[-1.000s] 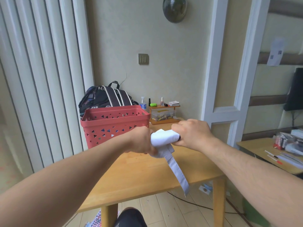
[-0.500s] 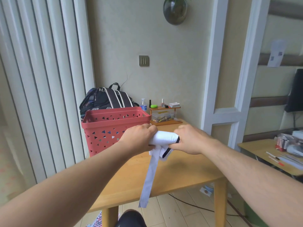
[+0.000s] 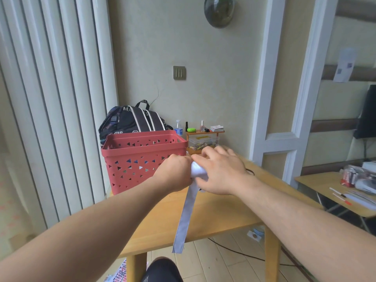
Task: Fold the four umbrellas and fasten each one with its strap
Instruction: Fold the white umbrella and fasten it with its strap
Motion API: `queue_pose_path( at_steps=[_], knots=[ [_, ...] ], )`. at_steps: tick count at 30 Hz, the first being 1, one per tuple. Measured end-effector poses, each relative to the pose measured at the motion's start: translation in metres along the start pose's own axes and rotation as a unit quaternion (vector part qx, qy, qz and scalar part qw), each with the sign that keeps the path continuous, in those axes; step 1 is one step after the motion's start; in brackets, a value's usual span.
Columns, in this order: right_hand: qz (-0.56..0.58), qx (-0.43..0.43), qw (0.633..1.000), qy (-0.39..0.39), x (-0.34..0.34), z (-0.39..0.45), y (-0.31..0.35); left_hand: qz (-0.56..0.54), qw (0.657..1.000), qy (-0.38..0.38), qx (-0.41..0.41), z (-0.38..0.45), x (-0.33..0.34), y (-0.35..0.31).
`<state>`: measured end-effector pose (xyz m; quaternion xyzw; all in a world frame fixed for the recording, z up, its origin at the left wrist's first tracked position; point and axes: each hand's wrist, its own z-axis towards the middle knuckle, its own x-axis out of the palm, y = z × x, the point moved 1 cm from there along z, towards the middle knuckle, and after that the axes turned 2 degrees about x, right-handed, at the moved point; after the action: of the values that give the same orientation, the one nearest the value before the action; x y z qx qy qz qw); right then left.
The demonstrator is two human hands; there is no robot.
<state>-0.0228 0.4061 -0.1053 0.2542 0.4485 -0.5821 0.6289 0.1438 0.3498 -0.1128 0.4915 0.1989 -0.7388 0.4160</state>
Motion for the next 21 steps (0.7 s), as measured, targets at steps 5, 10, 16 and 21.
queue_pose_path(
  at_steps=[5, 10, 16, 21],
  knots=[
    [-0.061, 0.033, 0.997, 0.022, 0.008, 0.003, -0.026, -0.004, 0.999, 0.034, -0.033, 0.001, -0.005, -0.003],
    [-0.023, 0.052, 0.998, -0.008, 0.006, -0.003, -0.030, -0.012, 0.997, 0.070, -0.014, 0.001, -0.012, -0.009],
    [-0.027, 0.025, 0.997, 0.069, -0.003, 0.000, -0.028, -0.026, 0.997, 0.074, 0.018, 0.000, -0.009, -0.002],
    [0.054, 0.066, 0.988, 0.126, -0.005, 0.002, -0.032, -0.001, 0.994, 0.084, 0.067, 0.004, -0.020, -0.004]
  ],
)
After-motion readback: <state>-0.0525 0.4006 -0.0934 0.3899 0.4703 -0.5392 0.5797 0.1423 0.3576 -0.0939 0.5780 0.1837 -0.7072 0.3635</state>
